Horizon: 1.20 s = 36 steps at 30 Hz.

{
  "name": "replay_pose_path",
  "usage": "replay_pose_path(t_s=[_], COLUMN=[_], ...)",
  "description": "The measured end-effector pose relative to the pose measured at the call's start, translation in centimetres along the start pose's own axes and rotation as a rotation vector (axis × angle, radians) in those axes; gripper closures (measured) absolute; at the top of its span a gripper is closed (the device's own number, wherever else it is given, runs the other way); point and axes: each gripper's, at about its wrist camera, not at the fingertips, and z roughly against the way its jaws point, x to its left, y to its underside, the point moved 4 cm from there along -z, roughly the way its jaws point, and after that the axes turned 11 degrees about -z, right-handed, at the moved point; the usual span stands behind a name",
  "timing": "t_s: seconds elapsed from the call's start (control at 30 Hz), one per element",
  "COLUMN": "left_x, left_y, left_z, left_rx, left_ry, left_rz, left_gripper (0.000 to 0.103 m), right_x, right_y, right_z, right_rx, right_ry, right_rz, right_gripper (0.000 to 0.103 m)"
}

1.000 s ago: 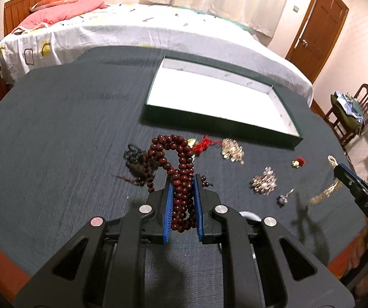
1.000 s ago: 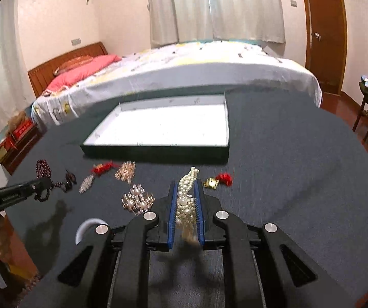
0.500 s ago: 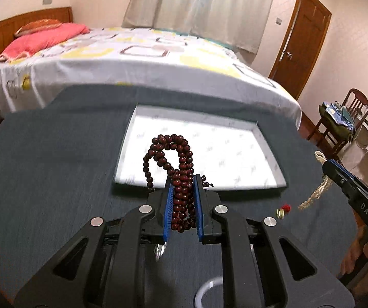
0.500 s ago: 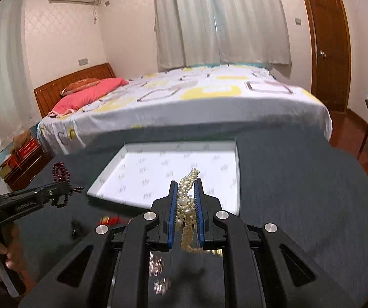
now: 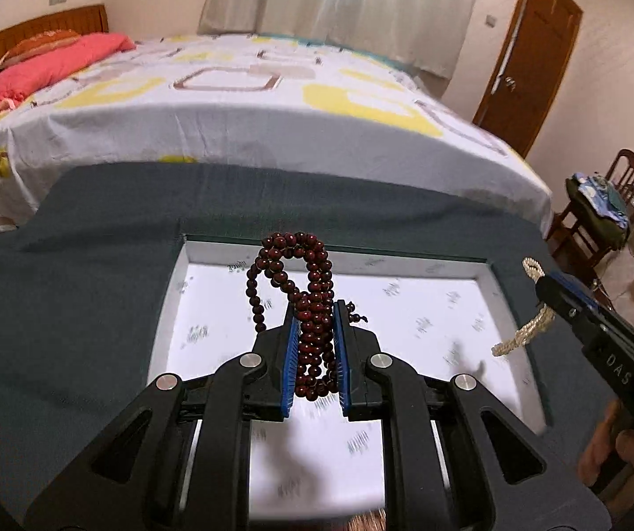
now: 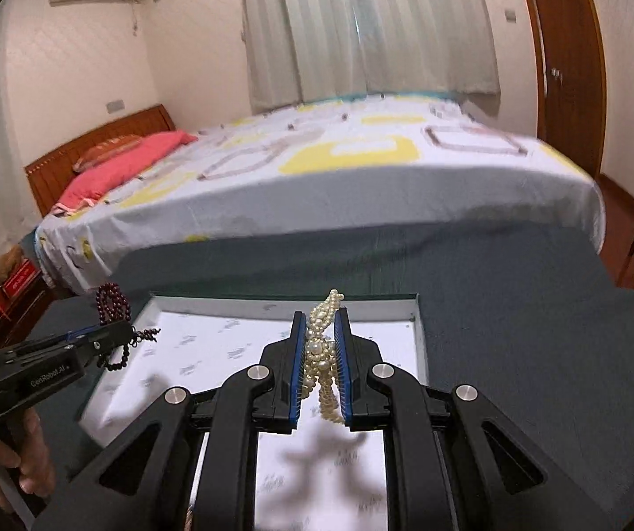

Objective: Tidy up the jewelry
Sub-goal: 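Carry both strands into the white box and open both tools to release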

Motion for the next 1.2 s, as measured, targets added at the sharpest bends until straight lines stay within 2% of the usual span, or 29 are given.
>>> replay_pose_path(t_s=[0.17, 0.33, 0.43, 0.5, 0.53, 0.57, 0.6, 0.67, 0.9, 1.03, 1.2], left_x=[0.8, 1.3, 1.6, 1.8, 1.9, 2.0, 2.0, 2.2, 2.1, 1.7, 0.6], left_y=[-0.7, -0.4, -0.4, -0.3, -0.3, -0.2, -0.2, -0.2, -0.6, 0.2, 2.4], left_z=[-5.1, -7.8, -8.4, -8.7, -8.8, -9.0, -9.1, -9.4, -6.0, -2.4, 2.6], left_rx=[0.098, 0.166, 0.179, 0.181, 0.181, 0.181, 0.183, 0.191, 0.092, 0.026, -0.040], left_ry=[-0.003, -0.008, -0.018, -0.025, -0.027, -0.029, -0.032, -0.027, -0.029, -0.029, -0.040], left_rz=[0.005, -0.010, -0.014, -0.011, -0.008, -0.006, -0.005, 0.005, 0.014, 0.028, 0.024], left_gripper=[0.088, 0.086, 0.079, 0.062, 0.060, 0.056, 0.052, 0.047, 0.031, 0.030, 0.029], right_x=[-0.9, -1.0, -1.0, -1.0, -0.9, -0.9, -0.8, -0.8, -0.1, 0.1, 0.0], right_y=[-0.1, 0.1, 0.2, 0.2, 0.2, 0.3, 0.3, 0.2, -0.4, 0.4, 2.9], right_z=[-4.4, -6.2, -6.9, -7.4, -7.5, -7.4, -7.4, -7.3, -3.1, 0.7, 5.0], right_rx=[0.102, 0.165, 0.195, 0.203, 0.206, 0.203, 0.196, 0.180, 0.068, 0.002, -0.035], right_ry=[0.042, 0.077, 0.083, 0.085, 0.086, 0.092, 0.095, 0.100, 0.065, 0.053, 0.053], right_rz=[-0.006, -0.003, -0.007, -0.005, -0.002, 0.002, 0.003, 0.004, 0.003, 0.015, 0.027], right_gripper=[0.089, 0.089, 0.089, 0.087, 0.085, 0.075, 0.059, 0.048, 0.048, 0.048, 0.048])
